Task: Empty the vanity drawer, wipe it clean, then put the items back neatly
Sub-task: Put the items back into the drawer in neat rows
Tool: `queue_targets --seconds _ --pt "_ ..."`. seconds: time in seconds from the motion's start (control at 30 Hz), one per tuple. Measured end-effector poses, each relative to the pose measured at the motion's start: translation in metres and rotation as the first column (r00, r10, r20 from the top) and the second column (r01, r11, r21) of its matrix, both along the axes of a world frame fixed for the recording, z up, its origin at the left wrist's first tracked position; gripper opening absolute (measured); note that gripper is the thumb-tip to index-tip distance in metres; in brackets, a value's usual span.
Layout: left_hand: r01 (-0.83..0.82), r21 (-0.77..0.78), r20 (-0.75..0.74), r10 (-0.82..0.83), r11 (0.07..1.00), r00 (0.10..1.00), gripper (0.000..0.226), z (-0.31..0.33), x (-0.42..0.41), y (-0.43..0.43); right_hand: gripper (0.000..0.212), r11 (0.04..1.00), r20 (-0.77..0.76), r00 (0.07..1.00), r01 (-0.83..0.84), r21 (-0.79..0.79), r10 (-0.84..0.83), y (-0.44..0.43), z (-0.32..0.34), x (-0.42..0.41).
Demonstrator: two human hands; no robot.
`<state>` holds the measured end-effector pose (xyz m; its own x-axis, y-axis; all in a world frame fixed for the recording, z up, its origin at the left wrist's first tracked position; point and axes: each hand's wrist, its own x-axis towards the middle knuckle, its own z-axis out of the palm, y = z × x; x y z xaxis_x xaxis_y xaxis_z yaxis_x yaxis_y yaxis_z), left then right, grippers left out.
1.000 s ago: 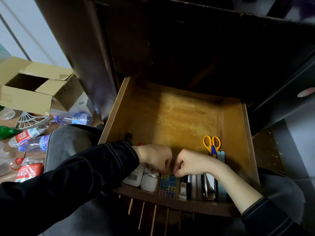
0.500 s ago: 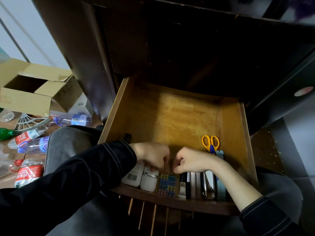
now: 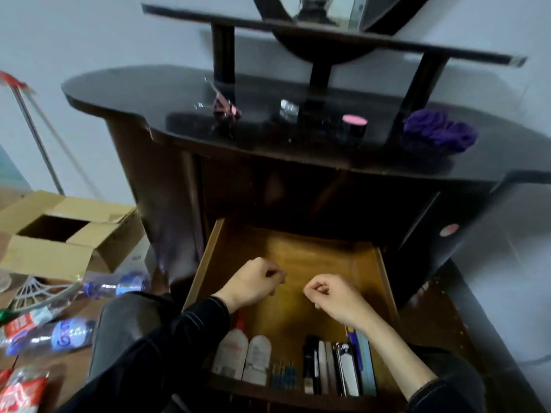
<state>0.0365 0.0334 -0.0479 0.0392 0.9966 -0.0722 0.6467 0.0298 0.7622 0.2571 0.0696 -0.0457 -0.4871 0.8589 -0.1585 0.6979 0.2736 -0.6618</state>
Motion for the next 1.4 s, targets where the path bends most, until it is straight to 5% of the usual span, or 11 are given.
queue_targets --seconds 0.33,0.5,0.57,0.67,0.9,1.1,1.3,1.4 --pt "-0.151 0.449 0.088 0.124 0.881 0.988 0.023 0.148 -0.009 -0.014 0.014 0.906 -0.267 0.963 0.132 0.402 -0.022 -0.009 0.157 -0.034" --pt "-0.239 0.696 0.034 0.302 0.677 0.953 0.013 0.196 -0.037 -0.001 0.009 0.787 -0.325 0.946 0.198 0.584 0.003 0.013 0.209 -0.060" --pt "-0.258 0.765 -0.028 0.431 0.590 0.902 0.007 0.207 -0.054 0.012 0.011 0.813 -0.286 0.958 0.186 0.552 -0.026 0.030 0.220 -0.073" --pt "-0.344 0.718 -0.051 0.539 0.606 0.841 0.011 0.218 -0.085 0.040 0.013 0.877 -0.163 0.985 0.134 0.461 -0.065 0.057 0.223 -0.089" --pt "-0.549 0.360 -0.053 0.604 0.755 0.796 0.087 0.240 -0.140 0.110 0.022 0.850 -0.049 0.995 0.102 0.516 -0.090 0.089 0.217 -0.114" --pt "-0.606 0.362 0.220 0.567 0.708 0.794 0.027 0.232 -0.157 0.144 0.037 0.875 -0.044 0.998 0.067 0.480 -0.052 0.111 0.217 -0.133" --pt "-0.644 0.407 0.299 0.571 0.648 0.764 0.026 0.224 -0.164 0.158 0.058 0.843 -0.039 0.999 0.027 0.537 -0.007 0.134 0.223 -0.195" --pt "-0.684 0.425 0.381 0.568 0.593 0.729 0.026 0.223 -0.166 0.158 0.048 0.808 0.030 1.000 -0.018 0.589 0.000 0.140 0.224 -0.221"
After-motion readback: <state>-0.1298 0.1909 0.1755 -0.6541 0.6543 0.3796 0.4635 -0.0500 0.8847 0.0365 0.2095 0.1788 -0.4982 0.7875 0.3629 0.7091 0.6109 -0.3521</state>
